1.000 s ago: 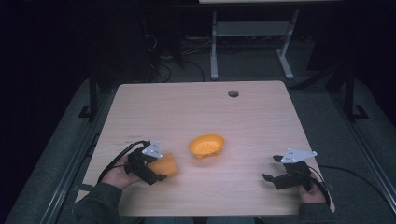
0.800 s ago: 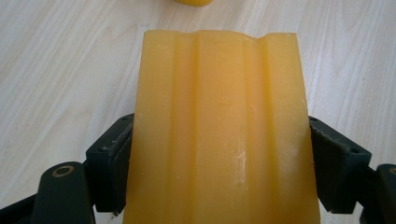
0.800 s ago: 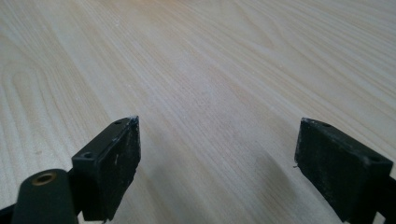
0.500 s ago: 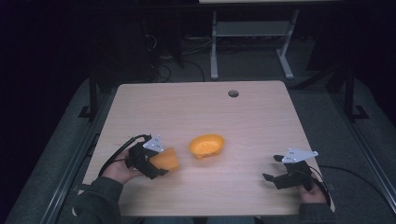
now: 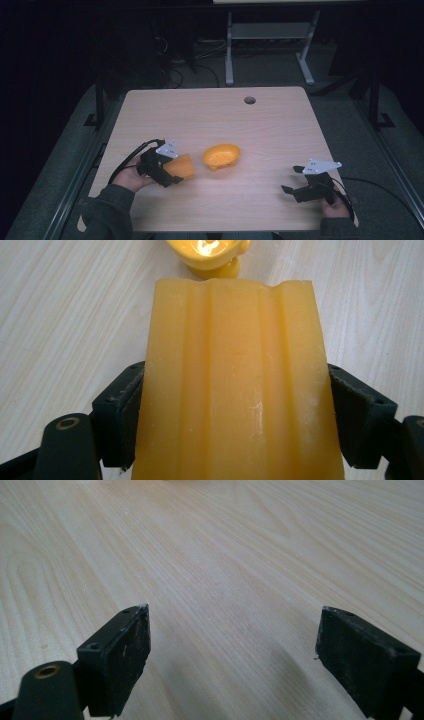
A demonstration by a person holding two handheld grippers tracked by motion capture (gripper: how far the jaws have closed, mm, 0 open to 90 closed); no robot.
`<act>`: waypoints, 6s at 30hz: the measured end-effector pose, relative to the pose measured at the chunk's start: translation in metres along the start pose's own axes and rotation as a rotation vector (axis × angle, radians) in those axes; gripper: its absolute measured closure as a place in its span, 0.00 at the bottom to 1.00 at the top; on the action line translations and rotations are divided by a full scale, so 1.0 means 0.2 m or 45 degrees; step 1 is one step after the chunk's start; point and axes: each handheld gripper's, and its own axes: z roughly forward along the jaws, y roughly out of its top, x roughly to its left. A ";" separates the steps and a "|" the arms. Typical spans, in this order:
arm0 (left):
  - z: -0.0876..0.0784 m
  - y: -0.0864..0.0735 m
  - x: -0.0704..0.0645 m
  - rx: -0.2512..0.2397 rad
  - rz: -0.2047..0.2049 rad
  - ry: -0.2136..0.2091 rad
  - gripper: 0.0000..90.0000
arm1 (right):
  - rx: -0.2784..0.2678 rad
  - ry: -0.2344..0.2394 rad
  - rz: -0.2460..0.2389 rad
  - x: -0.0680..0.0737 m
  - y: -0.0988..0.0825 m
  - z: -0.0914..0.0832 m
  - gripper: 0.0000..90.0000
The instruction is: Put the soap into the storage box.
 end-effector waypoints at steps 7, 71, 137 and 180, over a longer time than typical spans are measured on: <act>0.00 0.03 0.01 -0.006 0.005 -0.002 0.23 | -0.007 0.003 0.002 0.00 0.00 0.00 0.15; 0.20 0.56 0.11 -0.046 0.164 -0.058 0.23 | -0.047 0.017 0.009 0.00 0.01 -0.03 0.15; 0.41 0.59 0.13 -0.048 0.126 -0.152 0.22 | -0.040 0.028 -0.003 0.00 0.01 -0.02 0.15; 0.21 0.55 0.11 -0.130 0.106 -0.056 0.19 | -0.039 0.004 0.004 0.01 0.01 -0.03 0.15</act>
